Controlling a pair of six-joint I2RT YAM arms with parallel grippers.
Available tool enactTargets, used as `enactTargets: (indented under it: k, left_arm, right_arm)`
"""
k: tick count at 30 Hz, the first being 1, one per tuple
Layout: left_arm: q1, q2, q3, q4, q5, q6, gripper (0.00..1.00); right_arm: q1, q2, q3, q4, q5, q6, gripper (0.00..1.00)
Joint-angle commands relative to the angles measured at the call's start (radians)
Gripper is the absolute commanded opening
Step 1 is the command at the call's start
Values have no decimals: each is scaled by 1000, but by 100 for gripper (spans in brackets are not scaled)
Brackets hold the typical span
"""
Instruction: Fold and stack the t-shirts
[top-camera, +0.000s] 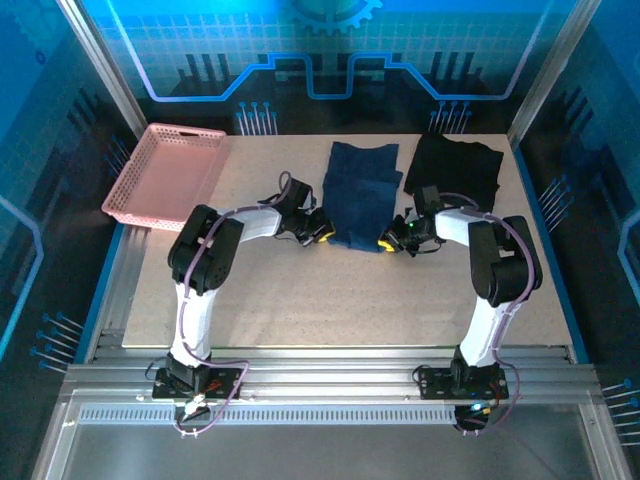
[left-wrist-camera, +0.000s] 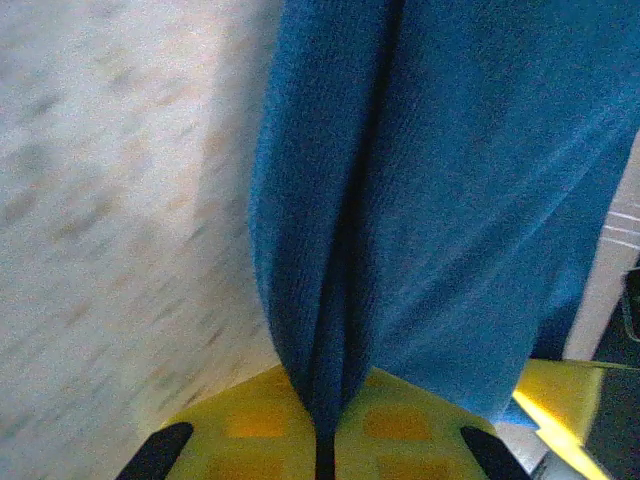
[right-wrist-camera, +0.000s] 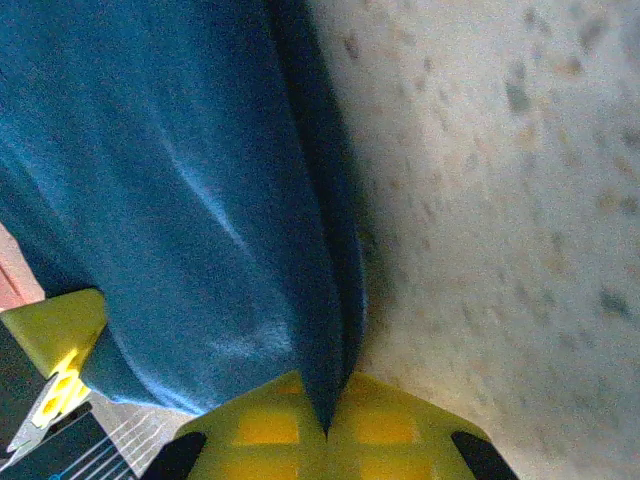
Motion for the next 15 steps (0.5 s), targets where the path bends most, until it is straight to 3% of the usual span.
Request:
enactTargets:
  k: [1, 6, 9, 15]
  left_arm:
    - [8, -154, -107, -123, -39, 86, 0]
    - [-16, -332, -339, -89, -34, 50, 0]
    - [-82, -444, -463, -89, -57, 19, 0]
    - [-270, -717, -670, -124, -152, -172, 0]
  right_arm:
    - [11, -148, -52, -116, 16, -31, 0]
    - [78, -353, -200, -192, 28, -9, 0]
    - [143, -503, -300, -234, 56, 31, 0]
    - [251, -851, -485, -388, 90, 130, 0]
